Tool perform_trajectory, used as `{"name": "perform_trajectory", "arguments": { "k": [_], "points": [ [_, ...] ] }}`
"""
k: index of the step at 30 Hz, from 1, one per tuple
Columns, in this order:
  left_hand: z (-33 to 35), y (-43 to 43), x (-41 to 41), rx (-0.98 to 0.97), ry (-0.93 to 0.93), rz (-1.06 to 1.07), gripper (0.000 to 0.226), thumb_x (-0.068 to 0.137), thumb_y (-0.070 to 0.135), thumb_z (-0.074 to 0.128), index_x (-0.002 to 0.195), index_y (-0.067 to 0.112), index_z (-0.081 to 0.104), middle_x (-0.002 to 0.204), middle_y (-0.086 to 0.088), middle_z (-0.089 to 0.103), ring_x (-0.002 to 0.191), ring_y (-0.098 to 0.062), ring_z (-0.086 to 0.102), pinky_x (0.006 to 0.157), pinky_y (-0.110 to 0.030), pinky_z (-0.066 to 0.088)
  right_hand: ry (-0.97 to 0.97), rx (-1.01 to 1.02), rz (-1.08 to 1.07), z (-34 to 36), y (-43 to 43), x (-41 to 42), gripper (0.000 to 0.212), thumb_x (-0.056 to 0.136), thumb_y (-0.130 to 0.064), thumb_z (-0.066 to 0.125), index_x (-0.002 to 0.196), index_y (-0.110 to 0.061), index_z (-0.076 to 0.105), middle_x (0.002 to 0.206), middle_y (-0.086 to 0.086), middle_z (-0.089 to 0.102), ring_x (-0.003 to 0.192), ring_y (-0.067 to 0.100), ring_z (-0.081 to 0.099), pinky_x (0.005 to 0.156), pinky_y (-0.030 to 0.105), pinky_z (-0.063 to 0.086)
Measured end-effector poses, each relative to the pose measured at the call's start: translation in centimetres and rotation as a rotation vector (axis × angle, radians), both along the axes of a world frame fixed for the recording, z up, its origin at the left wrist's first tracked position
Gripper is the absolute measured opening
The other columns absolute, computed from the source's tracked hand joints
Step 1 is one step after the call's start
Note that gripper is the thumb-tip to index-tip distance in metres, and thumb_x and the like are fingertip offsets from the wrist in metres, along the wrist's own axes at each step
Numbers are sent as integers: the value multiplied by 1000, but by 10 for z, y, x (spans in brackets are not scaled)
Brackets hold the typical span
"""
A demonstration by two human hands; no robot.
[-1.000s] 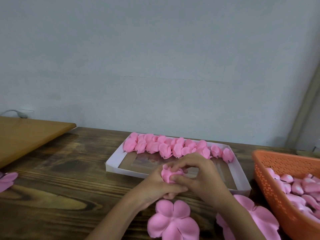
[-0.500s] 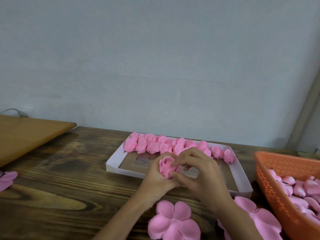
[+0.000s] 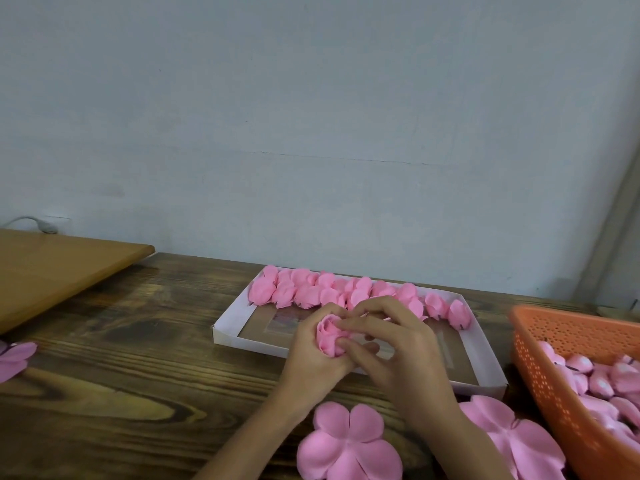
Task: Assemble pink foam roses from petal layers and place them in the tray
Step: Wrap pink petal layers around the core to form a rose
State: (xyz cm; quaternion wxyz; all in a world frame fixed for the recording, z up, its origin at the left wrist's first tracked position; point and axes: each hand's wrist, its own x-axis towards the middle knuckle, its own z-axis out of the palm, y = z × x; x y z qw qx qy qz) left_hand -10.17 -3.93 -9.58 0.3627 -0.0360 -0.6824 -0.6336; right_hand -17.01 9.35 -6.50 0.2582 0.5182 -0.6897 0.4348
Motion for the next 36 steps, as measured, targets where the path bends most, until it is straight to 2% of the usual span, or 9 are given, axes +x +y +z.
{"name": "perform_trajectory", "arguments": {
  "k": [6, 10, 13, 18, 26, 29, 31, 33, 36],
  "points": [
    [-4, -5, -4, 121, -46, 24, 15, 75, 9, 80, 78, 2, 66, 72, -7, 68, 70, -17, 69, 62, -24, 57, -140, 52, 108, -1, -1, 3, 21, 91, -32, 76, 110, -38, 79, 114, -19, 63, 106, 8, 63, 85, 22, 52],
    [-3, -8, -5, 330, -119, 18, 29, 73, 34, 87, 90, 13, 76, 97, -15, 77, 100, -37, 74, 84, -46, 61, -567, -7, 272, -4, -5, 9, 43, 84, -26, 77, 124, -37, 64, 121, -15, 66, 110, 13, 67, 87, 30, 58],
    [0, 0, -2, 577, -179, -105, 57, 59, 47, 99, 104, 18, 80, 112, -12, 78, 107, -26, 75, 78, -36, 60, -652, -1, 300, -14, -14, 16, 54, 80, -8, 75, 125, -33, 58, 123, -13, 69, 113, 12, 68, 87, 33, 59],
    [3, 11, 1, 815, -217, -260, 78, 40, 57, 103, 108, 24, 84, 97, -1, 77, 85, -11, 75, 71, -25, 59, -603, -22, 292, -23, -25, 27, 63, 89, -4, 72, 120, -56, 54, 114, -28, 71, 107, 1, 70, 84, 19, 58],
    [10, -8, 8, 482, -186, -412, 45, 70, 45, 95, 94, 12, 75, 134, -13, 68, 110, -26, 70, 79, -30, 59, -1128, -149, 494, -7, -21, 25, 21, 92, 8, 64, 111, 4, 55, 92, 19, 73, 84, 27, 71, 76, 34, 61],
    [8, -11, 12, 382, -274, -493, 48, 75, 48, 92, 110, 18, 80, 110, -1, 75, 70, -4, 60, 68, -22, 45, -1381, -137, 557, -7, -19, 23, 12, 98, -1, 62, 106, 7, 58, 89, 18, 65, 81, 24, 65, 69, 33, 57],
    [4, -11, 10, 391, -306, -508, 69, 73, 46, 94, 128, 12, 73, 119, -14, 64, 75, -12, 43, 65, -24, 39, -1461, -116, 581, -6, -17, 21, 13, 98, -9, 65, 107, 0, 67, 91, 16, 67, 81, 22, 63, 70, 33, 54],
    [3, -11, 10, 368, -287, -489, 59, 74, 44, 93, 122, 15, 76, 131, -20, 55, 75, -17, 36, 58, -21, 38, -1489, -101, 610, -8, -18, 19, 9, 98, -12, 65, 95, -13, 74, 84, 11, 64, 74, 19, 60, 66, 31, 50],
    [4, -8, 9, 308, -274, -445, 54, 82, 48, 86, 122, 15, 75, 136, -13, 66, 78, -15, 51, 57, -22, 37, -1504, -169, 505, -14, -31, 20, 12, 100, -17, 64, 103, -10, 73, 81, 9, 63, 68, 16, 59, 58, 28, 46]
  ]
}}
